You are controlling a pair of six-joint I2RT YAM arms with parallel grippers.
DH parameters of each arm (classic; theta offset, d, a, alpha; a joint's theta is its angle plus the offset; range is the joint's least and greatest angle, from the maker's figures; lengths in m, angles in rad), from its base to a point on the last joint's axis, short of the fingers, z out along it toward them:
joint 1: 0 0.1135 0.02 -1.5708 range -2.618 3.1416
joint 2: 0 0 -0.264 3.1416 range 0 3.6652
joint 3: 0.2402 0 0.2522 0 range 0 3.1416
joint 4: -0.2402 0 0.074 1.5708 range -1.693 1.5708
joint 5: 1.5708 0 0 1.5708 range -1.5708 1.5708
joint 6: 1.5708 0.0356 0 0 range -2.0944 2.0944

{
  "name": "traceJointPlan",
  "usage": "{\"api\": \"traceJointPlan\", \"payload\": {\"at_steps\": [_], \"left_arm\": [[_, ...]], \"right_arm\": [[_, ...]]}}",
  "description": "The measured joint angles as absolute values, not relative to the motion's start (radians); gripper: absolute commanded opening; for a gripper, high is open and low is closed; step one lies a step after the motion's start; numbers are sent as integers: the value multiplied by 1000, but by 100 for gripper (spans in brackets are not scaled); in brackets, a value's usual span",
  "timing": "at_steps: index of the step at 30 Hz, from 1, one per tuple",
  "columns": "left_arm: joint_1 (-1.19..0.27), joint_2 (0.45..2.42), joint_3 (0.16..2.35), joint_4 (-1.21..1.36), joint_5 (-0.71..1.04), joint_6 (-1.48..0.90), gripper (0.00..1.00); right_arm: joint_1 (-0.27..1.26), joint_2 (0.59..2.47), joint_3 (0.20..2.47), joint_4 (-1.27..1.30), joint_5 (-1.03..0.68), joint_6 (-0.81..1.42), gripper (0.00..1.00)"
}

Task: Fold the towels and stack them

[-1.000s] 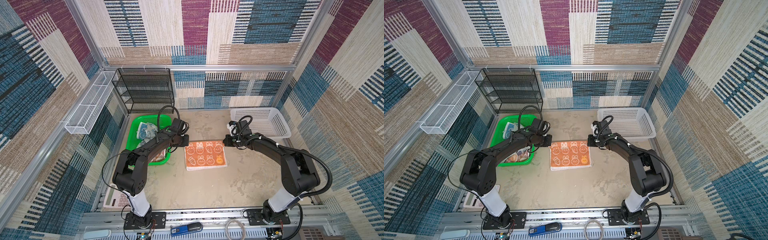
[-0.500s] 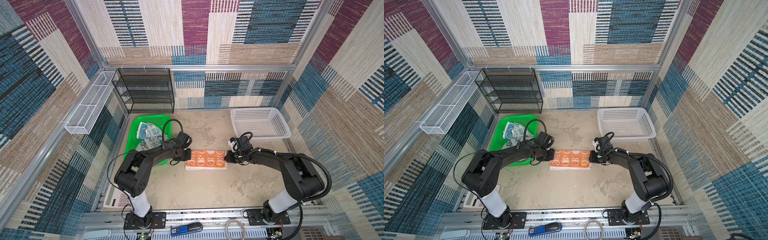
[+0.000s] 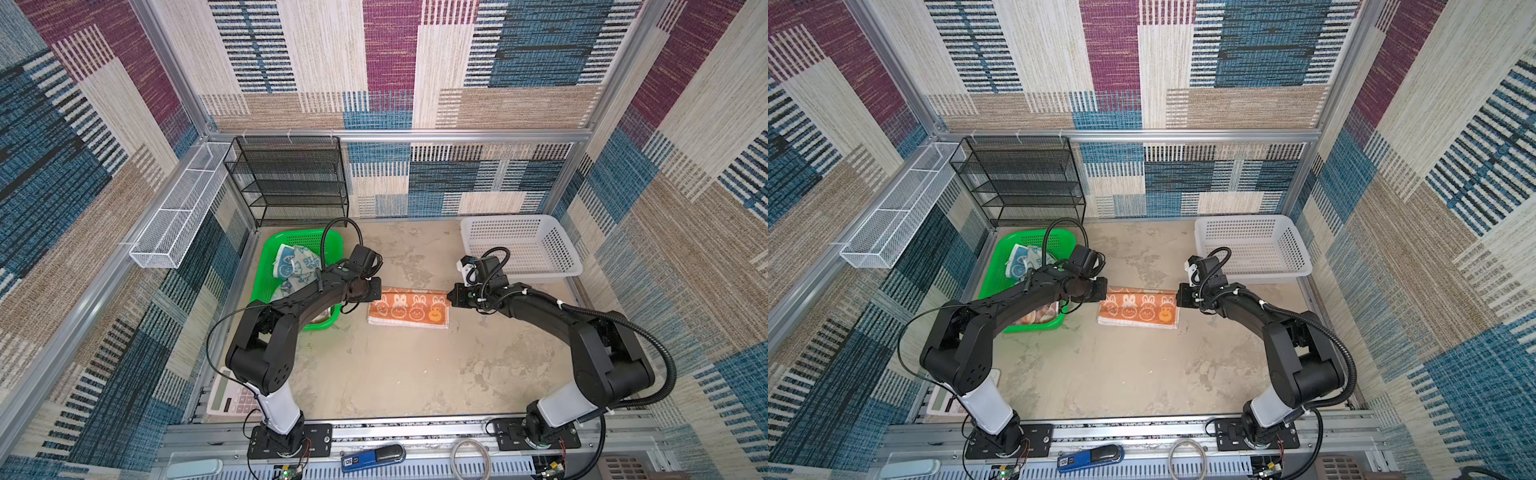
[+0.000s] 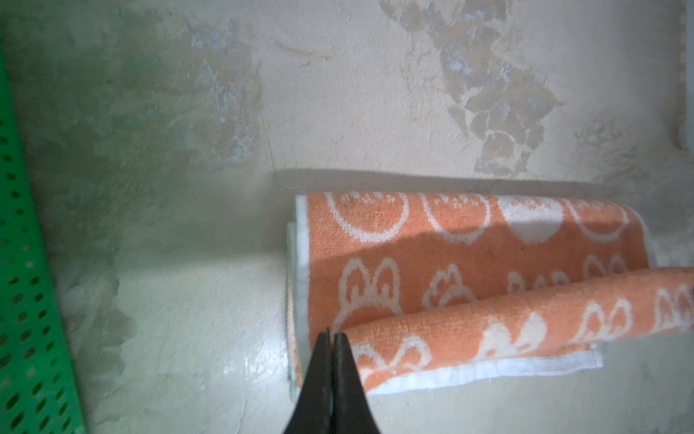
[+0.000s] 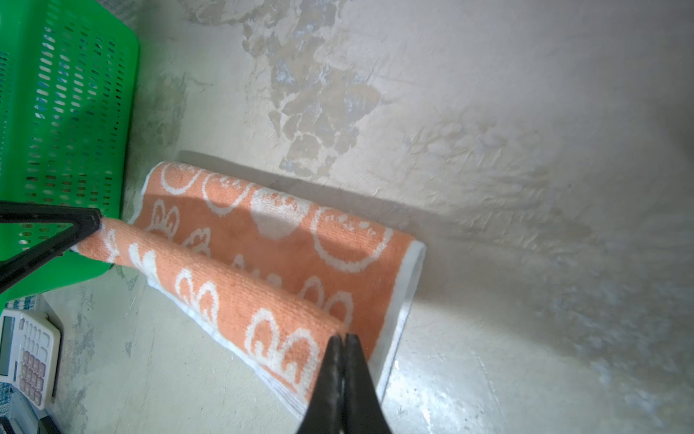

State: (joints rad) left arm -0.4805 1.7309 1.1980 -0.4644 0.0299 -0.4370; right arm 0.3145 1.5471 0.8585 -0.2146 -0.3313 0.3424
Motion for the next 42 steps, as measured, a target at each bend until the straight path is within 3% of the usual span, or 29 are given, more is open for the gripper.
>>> {"api": "traceJointPlan", "payload": {"at_steps": [12, 14, 16, 18, 24, 27, 28, 29, 30, 36, 42], "left_arm": [[-482, 1724, 1110, -439, 33, -437, 0], [-482, 1734, 1109, -434, 33, -437, 17], [-482, 1743, 1109, -430, 33, -438, 33], [-482, 1745, 1108, -430, 32, -439, 41], [-483, 1662, 1098, -433, 29, -445, 58], [-485, 1607, 1098, -428, 34, -448, 65], [-486, 1596, 1098, -423, 42, -452, 74], [-486, 1584, 1097, -411, 62, -457, 93], [-486, 1575, 1090, -387, 84, -472, 97], [-496, 1627, 1058, -272, 208, -562, 100], [-514, 1679, 982, -220, 270, -603, 100]], "right_arm": [[355, 1554, 739, -174, -359, 366, 0], [359, 1567, 738, -165, -359, 369, 2], [361, 1575, 736, -161, -359, 369, 11], [366, 1576, 736, -161, -358, 370, 28], [367, 1504, 761, -186, -358, 372, 73], [367, 1461, 782, -178, -374, 378, 85], [367, 1453, 783, -171, -387, 385, 87], [367, 1448, 783, -163, -406, 396, 90], [367, 1444, 778, -147, -427, 411, 93], [398, 1484, 710, -47, -529, 483, 100], [406, 1533, 638, 23, -566, 506, 99]]}}
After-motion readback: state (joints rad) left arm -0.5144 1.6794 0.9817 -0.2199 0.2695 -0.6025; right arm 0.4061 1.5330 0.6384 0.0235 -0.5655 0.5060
